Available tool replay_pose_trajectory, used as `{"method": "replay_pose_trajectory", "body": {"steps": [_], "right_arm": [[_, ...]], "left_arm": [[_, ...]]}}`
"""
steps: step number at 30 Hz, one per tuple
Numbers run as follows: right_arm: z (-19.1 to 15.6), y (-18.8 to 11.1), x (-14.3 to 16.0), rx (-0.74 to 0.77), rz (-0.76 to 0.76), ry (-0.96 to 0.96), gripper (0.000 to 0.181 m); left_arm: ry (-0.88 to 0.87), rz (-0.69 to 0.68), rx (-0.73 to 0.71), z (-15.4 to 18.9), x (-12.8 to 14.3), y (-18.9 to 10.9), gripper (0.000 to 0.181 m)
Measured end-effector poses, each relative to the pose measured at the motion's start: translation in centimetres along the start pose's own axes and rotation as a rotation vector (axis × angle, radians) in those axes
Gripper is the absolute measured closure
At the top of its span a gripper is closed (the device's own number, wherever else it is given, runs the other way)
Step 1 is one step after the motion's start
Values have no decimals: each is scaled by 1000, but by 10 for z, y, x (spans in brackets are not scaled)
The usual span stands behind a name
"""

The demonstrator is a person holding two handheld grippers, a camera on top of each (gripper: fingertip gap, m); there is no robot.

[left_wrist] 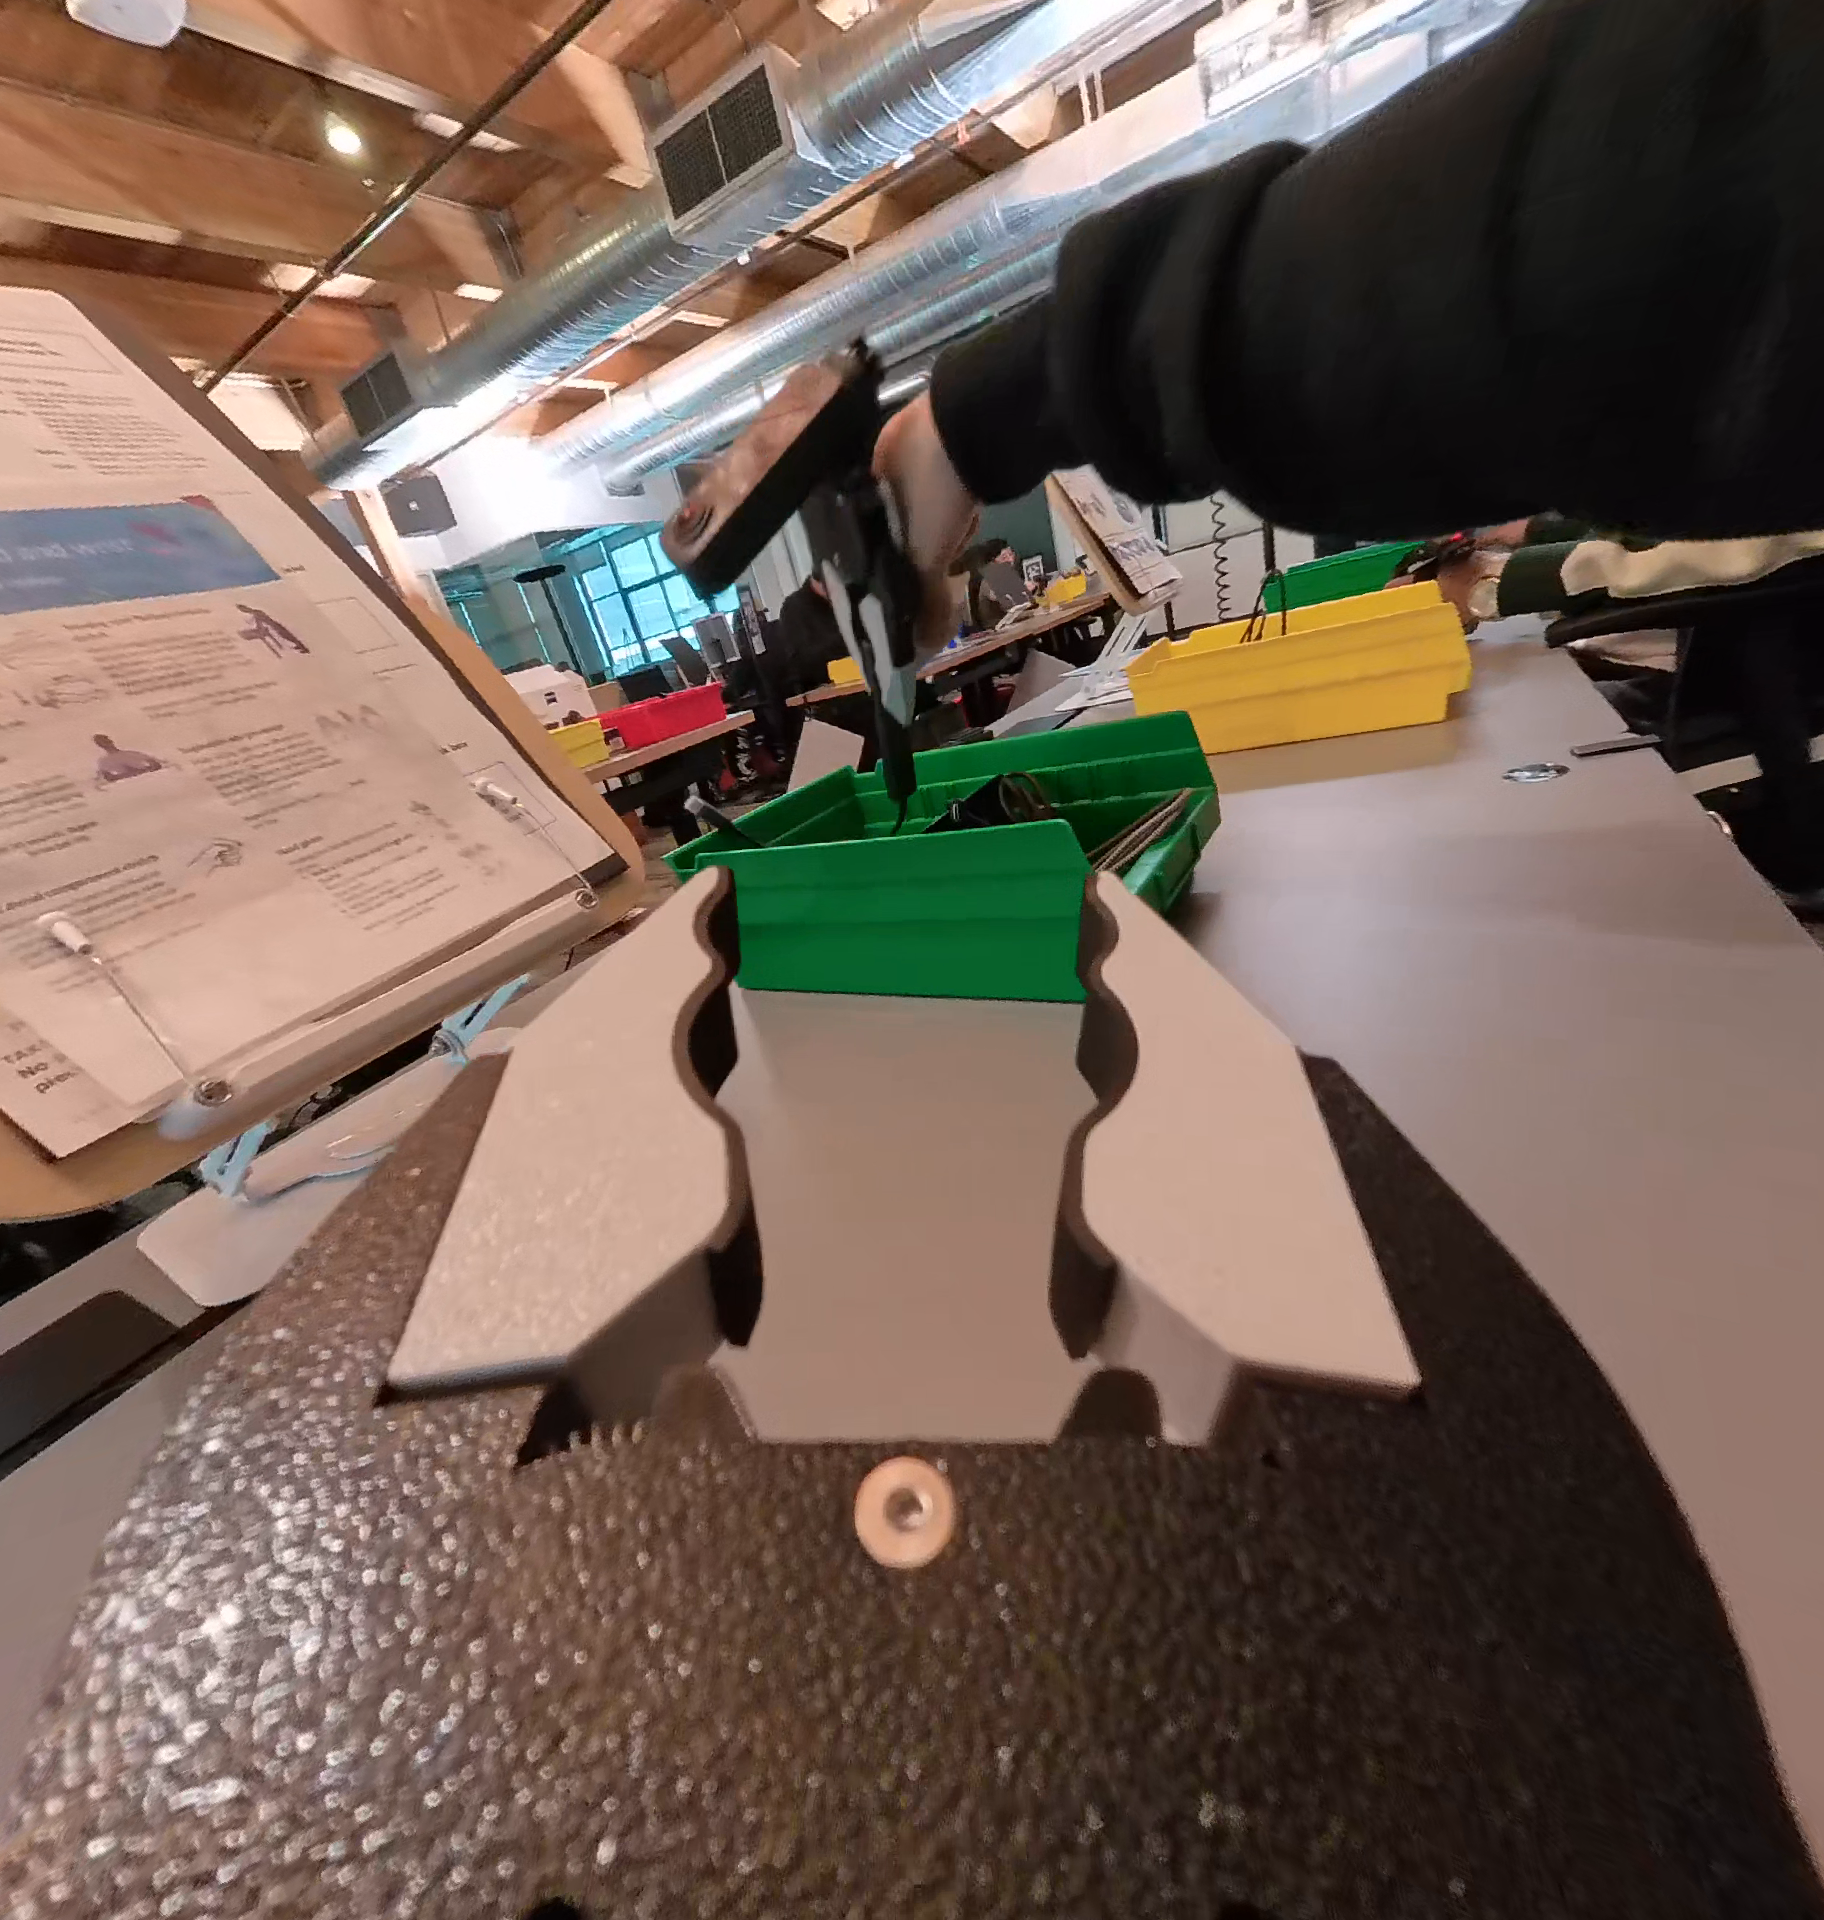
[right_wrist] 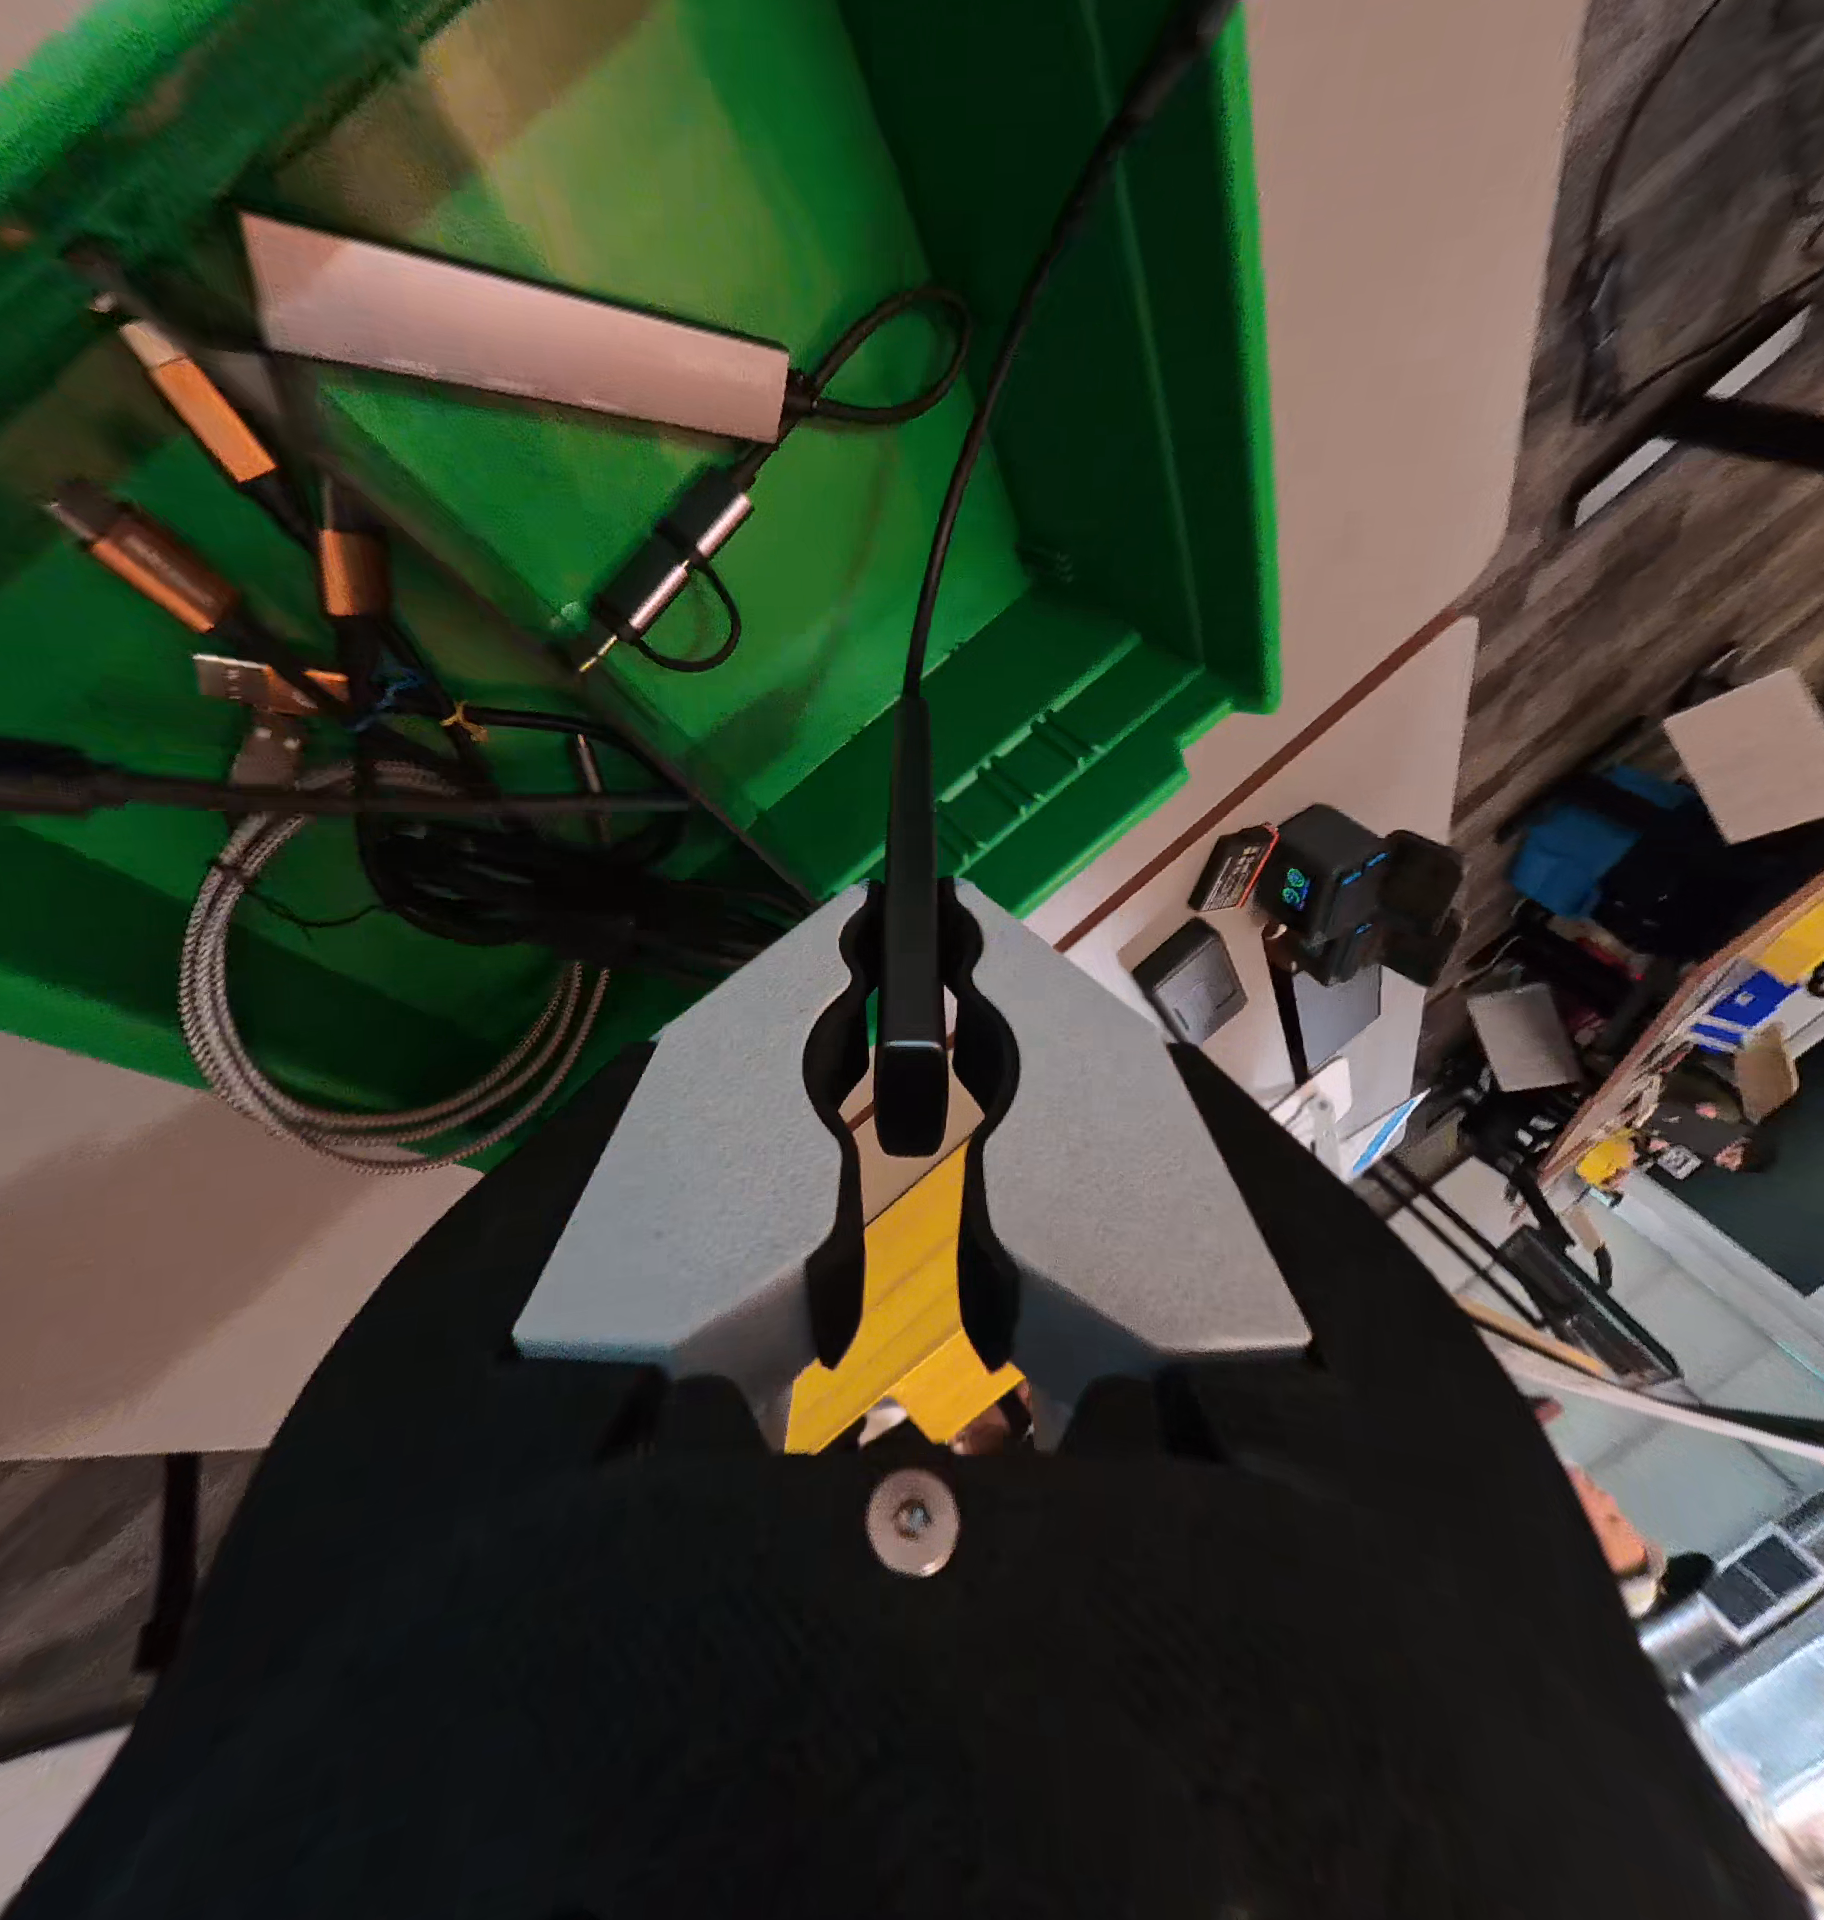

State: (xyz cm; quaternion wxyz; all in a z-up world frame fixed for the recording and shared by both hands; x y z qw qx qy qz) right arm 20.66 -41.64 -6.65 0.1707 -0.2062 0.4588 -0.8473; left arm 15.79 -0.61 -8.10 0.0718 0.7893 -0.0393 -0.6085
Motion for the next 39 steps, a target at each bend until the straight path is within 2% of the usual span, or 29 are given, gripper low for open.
{"method": "replay_pose_trajectory", "body": {"steps": [4, 8, 10, 11, 12, 15, 17, 21, 24, 26, 29, 31, 33, 35, 37, 39], "right_arm": [[0, 30, -10, -6, -108, 39, 173], [-13, 46, -47, -101, -16, 178, 169], [-22, 46, -71, -144, 65, 243, 145], [-26, 46, -77, -169, 63, 256, 126], [-27, 47, -80, -166, 45, 257, 115], [-18, 44, -81, -100, 59, 273, 98], [-21, 35, -87, -164, 153, 312, 82], [-33, 18, -83, -246, 267, 263, 98], [-31, 9, -73, -227, 292, 280, 78], [-29, -1, -66, -211, 336, 312, 78], [-29, -33, -53, -138, 545, 426, 78], [-40, -66, -35, -100, 778, 531, 78], [-62, -100, -3, -53, 1036, 620, 70], [-88, -120, 40, 61, 1232, 748, 67], [-121, -123, 81, 160, 1375, 854, 67], [-157, -107, 113, 187, 1420, 939, 67]], "left_arm": [[1, -10, 16, 3, 1, 1, 119], [-10, -24, 37, 6, 3, 4, 119], [-16, -33, 42, 6, 4, 4, 119], [-20, -35, 47, 7, 5, 4, 118], [-24, -34, 46, 7, 5, 4, 118], [-25, -32, 47, 7, 4, 4, 118], [-29, -33, 43, 6, 4, 4, 118], [-42, -26, 51, 7, 3, 4, 118], [-42, -27, 48, 6, 4, 4, 118], [-40, -30, 50, 6, 4, 3, 118], [-31, -37, 41, 4, 5, 1, 118], [-37, -33, 36, 3, 4, 1, 119], [-44, -46, 44, 5, 5, 2, 118], [-49, -79, 48, 6, 10, 5, 118], [-61, -126, 42, 7, 17, 9, 118], [-82, -205, 7, 6, 27, 13, 116]]}}
Point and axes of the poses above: each gripper's, where its closed fingertips meet, y out along the fingers, x out of its underside, z = x × y across the jaws, the point moved 4 cm from there along -y, back along the fingers, and after that the axes turned 1 degree about x, right-handed, at the moved point
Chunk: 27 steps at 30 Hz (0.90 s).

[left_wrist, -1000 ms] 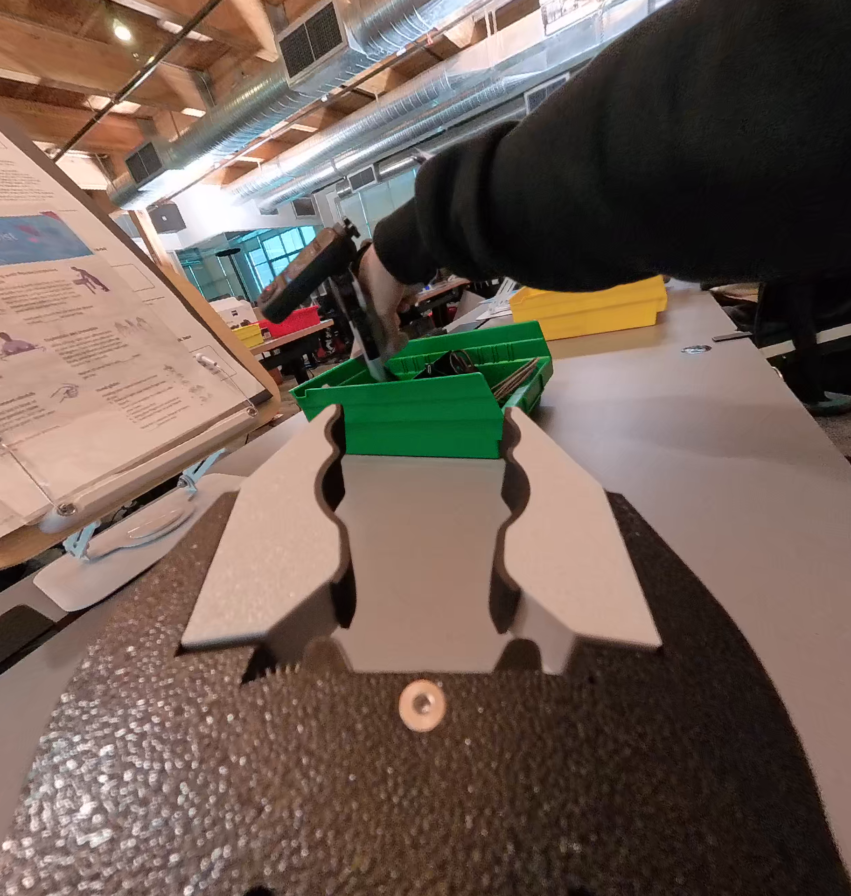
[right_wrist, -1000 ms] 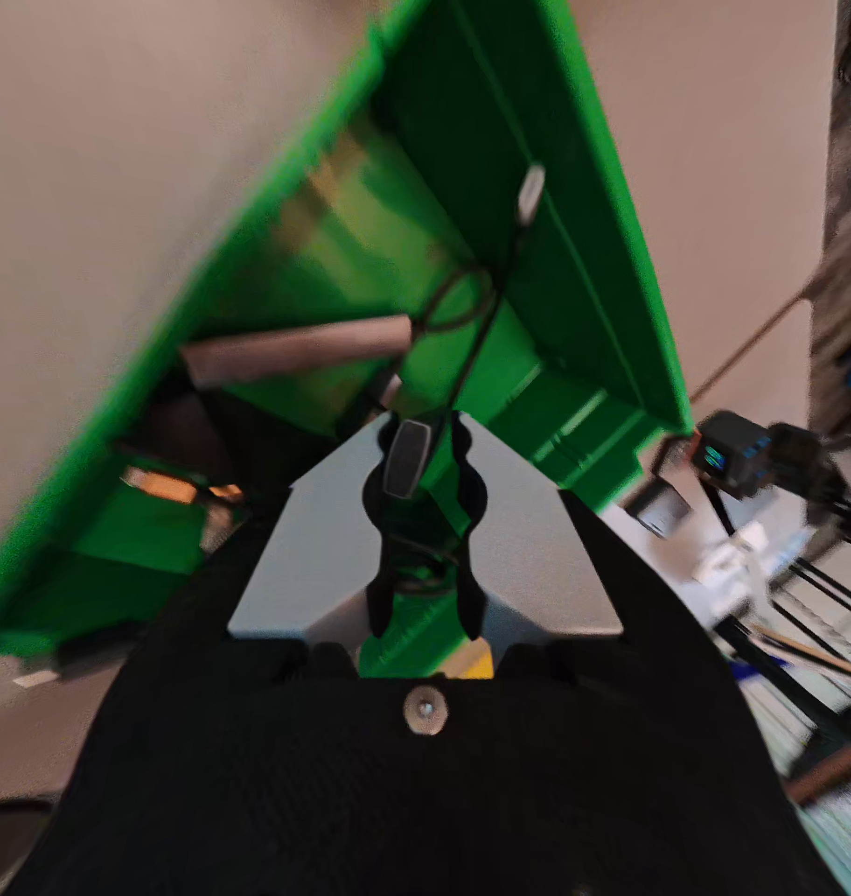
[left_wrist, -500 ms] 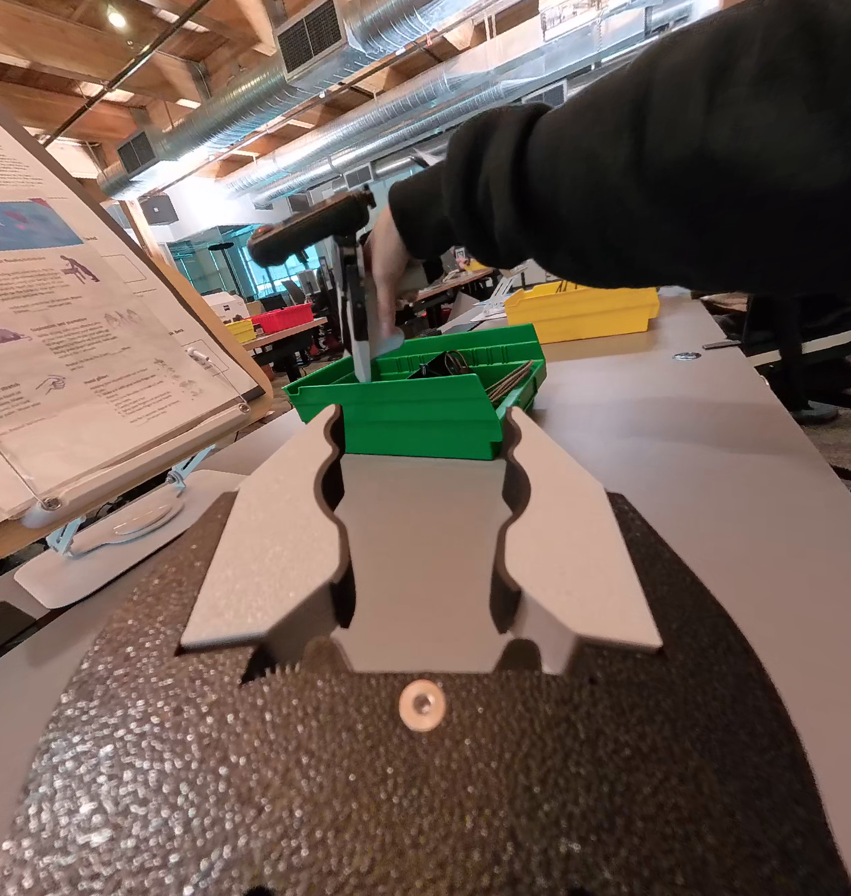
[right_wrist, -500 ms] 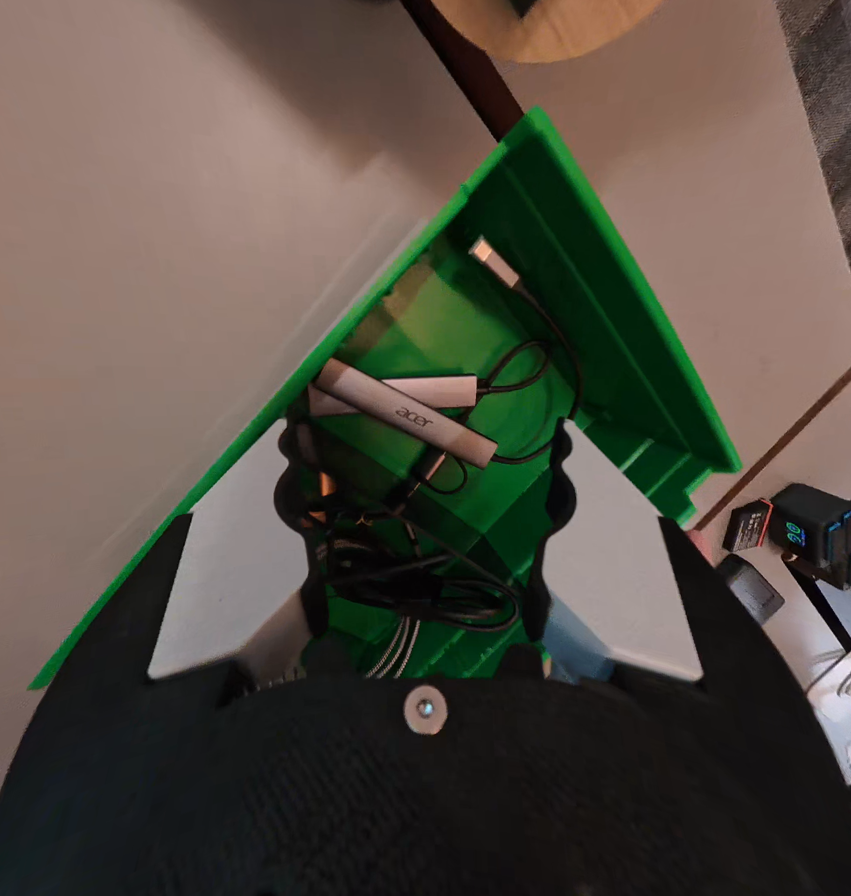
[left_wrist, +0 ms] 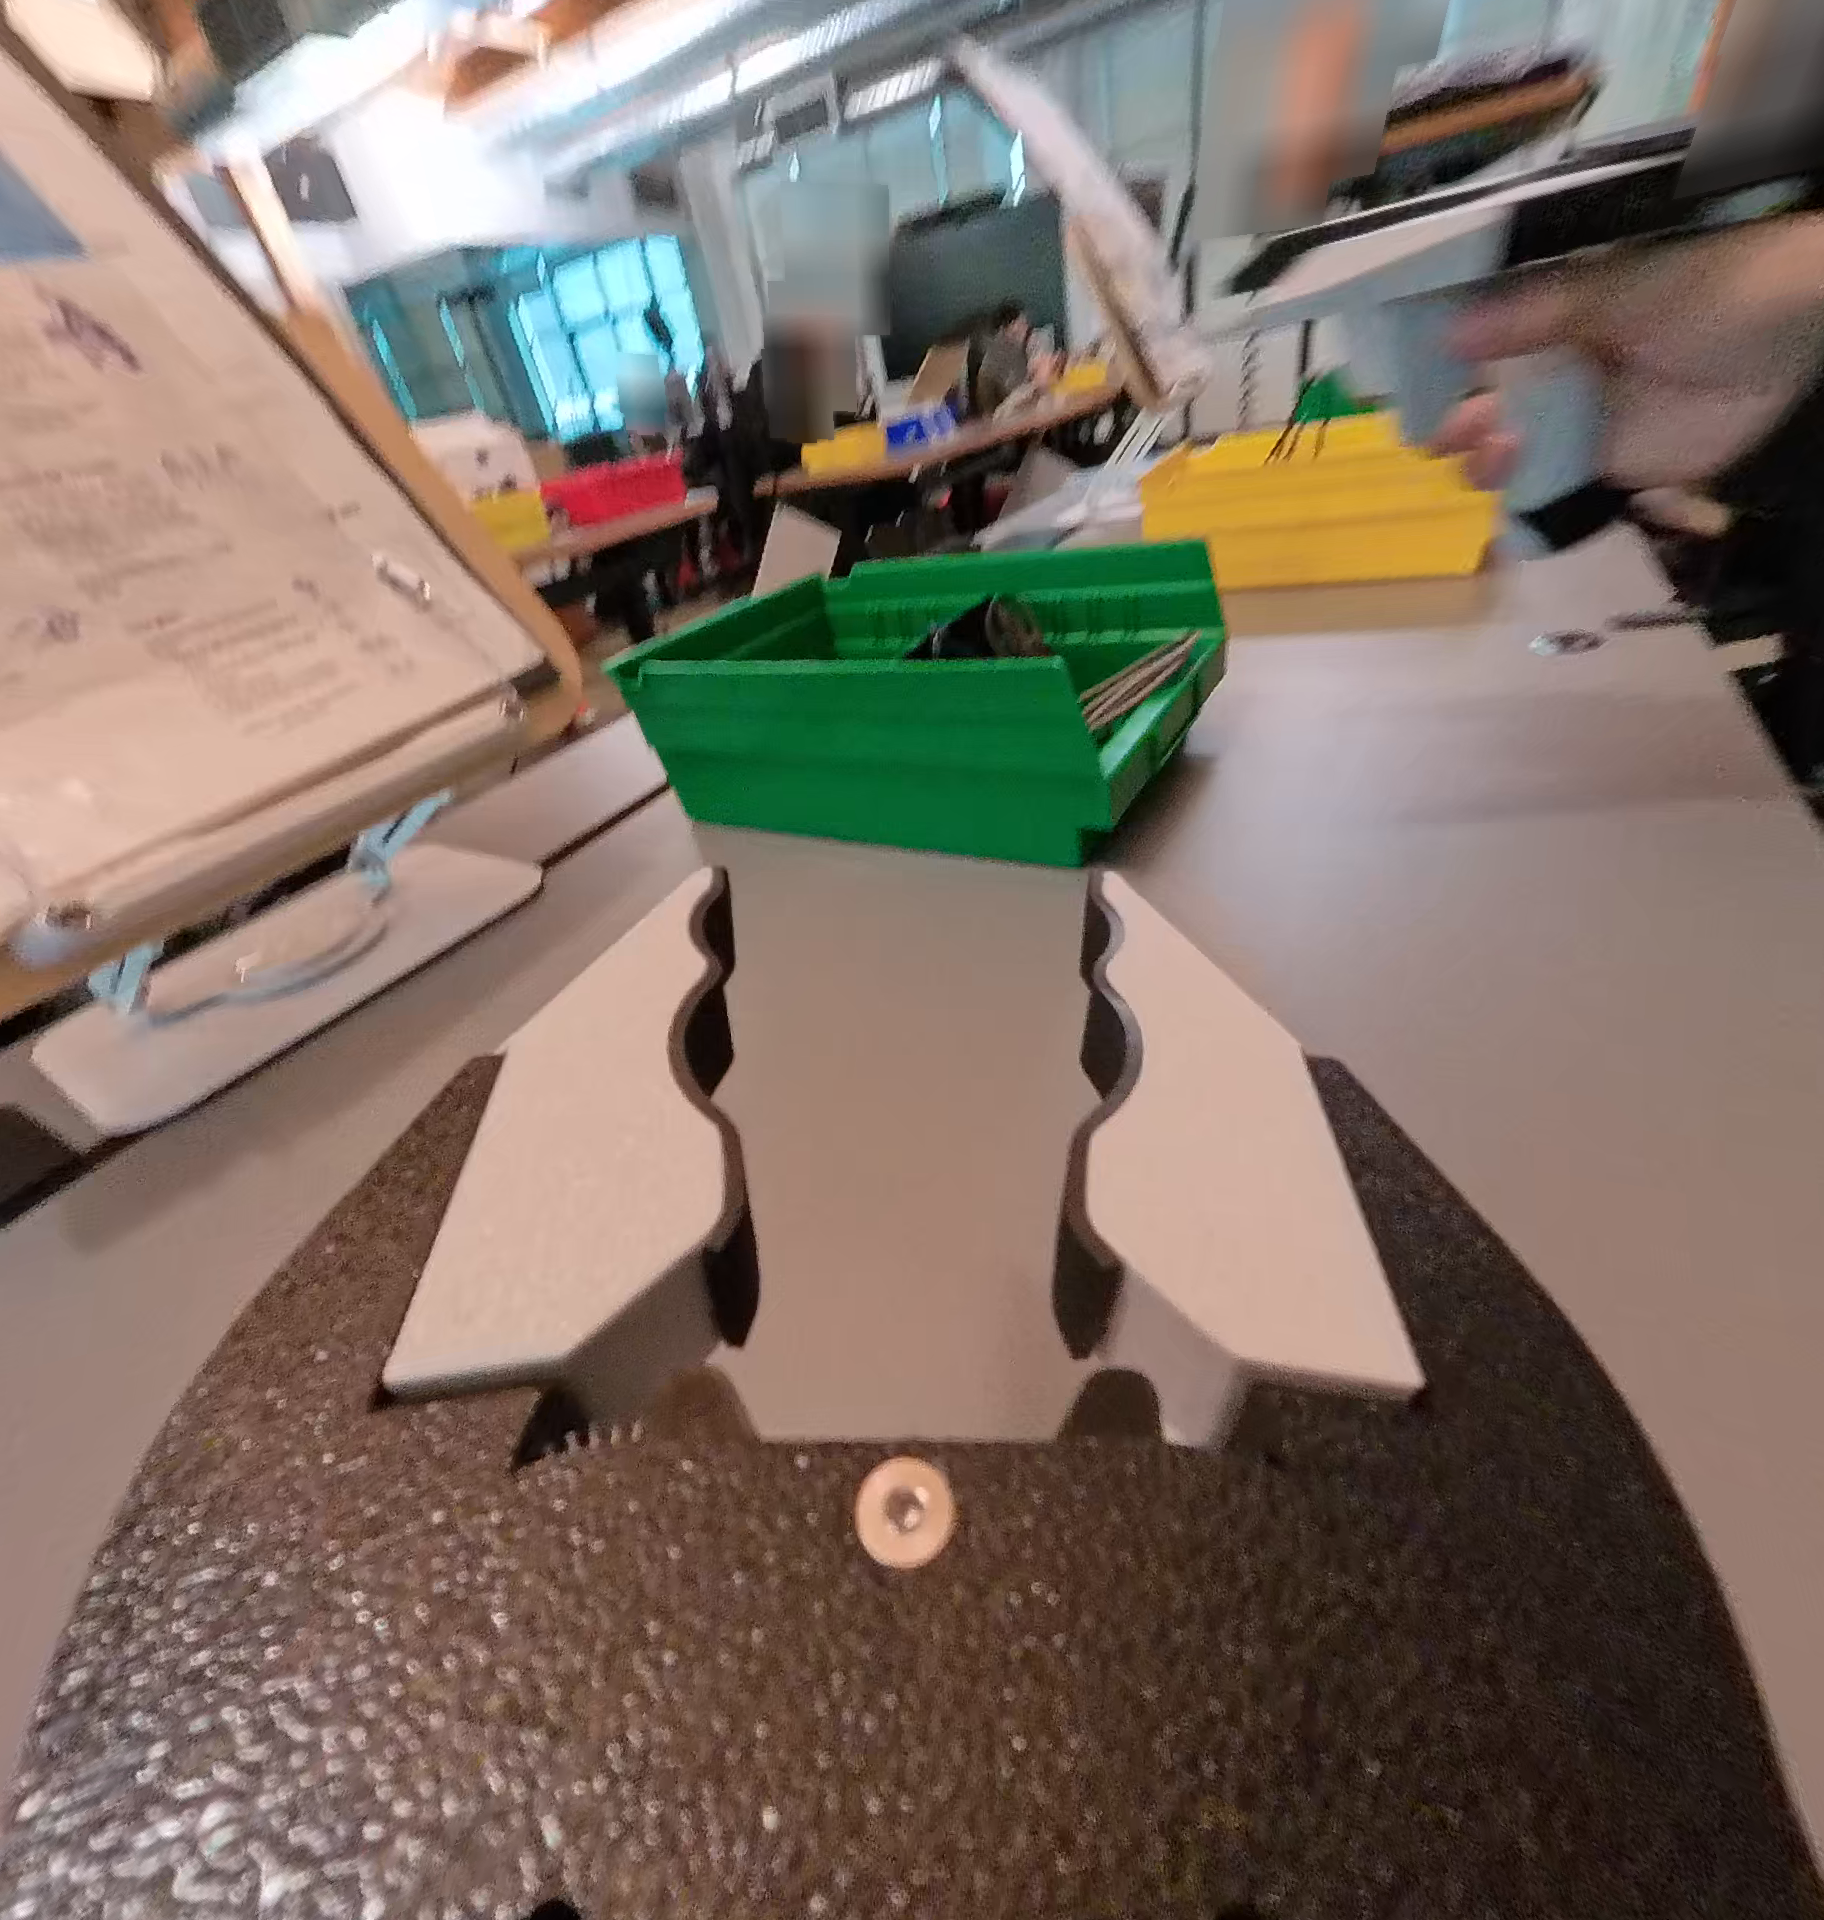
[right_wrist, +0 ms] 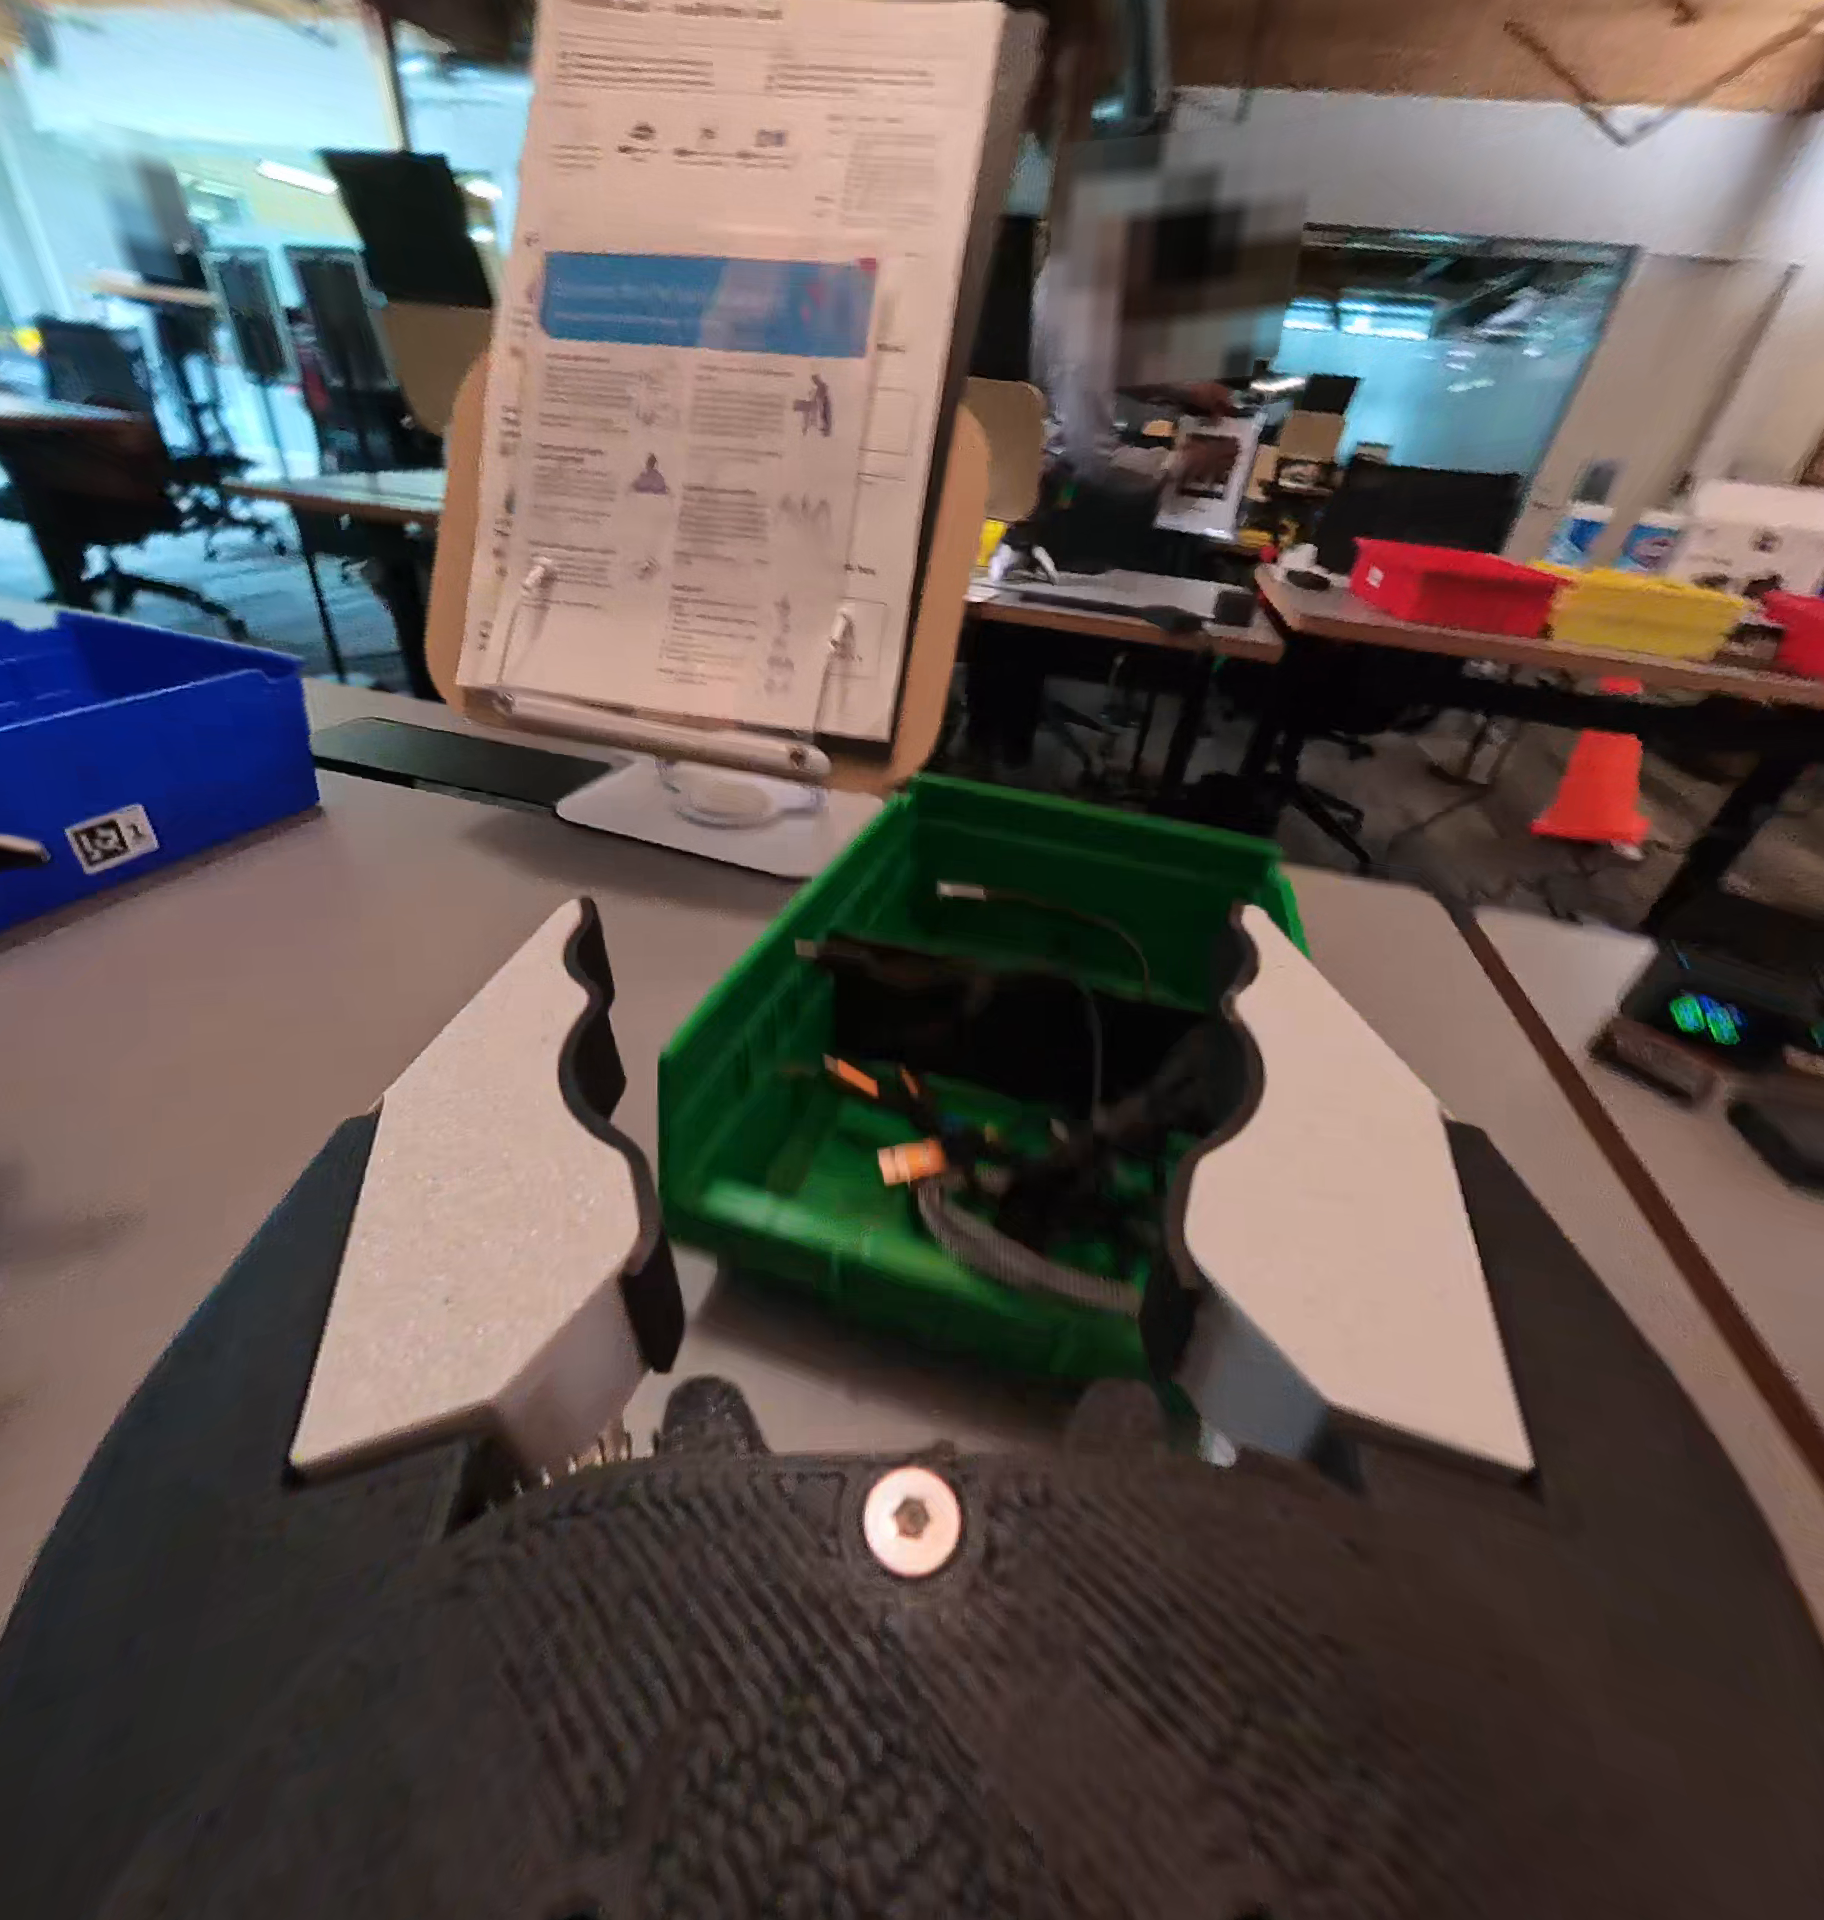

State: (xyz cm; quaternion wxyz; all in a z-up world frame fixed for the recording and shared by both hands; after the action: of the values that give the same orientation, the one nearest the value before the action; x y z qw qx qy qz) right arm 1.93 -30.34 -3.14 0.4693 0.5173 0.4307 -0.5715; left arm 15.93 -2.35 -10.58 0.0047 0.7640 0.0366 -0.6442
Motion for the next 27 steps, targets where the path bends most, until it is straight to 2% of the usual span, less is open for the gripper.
{"method": "replay_pose_trajectory", "body": {"steps": [4, 7, 10, 12, 16, 21, 23, 25, 26, 27], "right_arm": [[20, -56, 44, 119, 15, 34, 66], [42, -75, 55, 180, 3, 37, 66], [54, -83, 55, 174, -47, 24, 62], [62, -90, 47, 204, -28, 24, 63], [64, -103, 41, 173, -10, 50, 68], [70, -113, 32, 160, 41, 102, 76], [67, -114, 28, 137, 63, 122, 80], [64, -113, 28, 116, 60, 131, 80], [63, -113, 27, 110, 58, 130, 80], [61, -113, 27, 103, 55, 128, 81]], "left_arm": [[-101, -206, -117, 2, 10, 19, 107], [-241, -243, -129, 19, 2, 50, 102], [-275, -316, -137, 29, -11, 88, 101], [-279, -391, -126, 32, -18, 118, 92], [-374, -641, -68, 35, -16, 174, 85], [-442, -781, -139, 34, -3, 227, 84], [-416, -854, -198, 31, 12, 242, 91], [-324, -918, -251, 24, 30, 248, 119], [-296, -906, -232, 25, 35, 250, 135], [-242, -886, -260, 22, 39, 248, 138]]}}
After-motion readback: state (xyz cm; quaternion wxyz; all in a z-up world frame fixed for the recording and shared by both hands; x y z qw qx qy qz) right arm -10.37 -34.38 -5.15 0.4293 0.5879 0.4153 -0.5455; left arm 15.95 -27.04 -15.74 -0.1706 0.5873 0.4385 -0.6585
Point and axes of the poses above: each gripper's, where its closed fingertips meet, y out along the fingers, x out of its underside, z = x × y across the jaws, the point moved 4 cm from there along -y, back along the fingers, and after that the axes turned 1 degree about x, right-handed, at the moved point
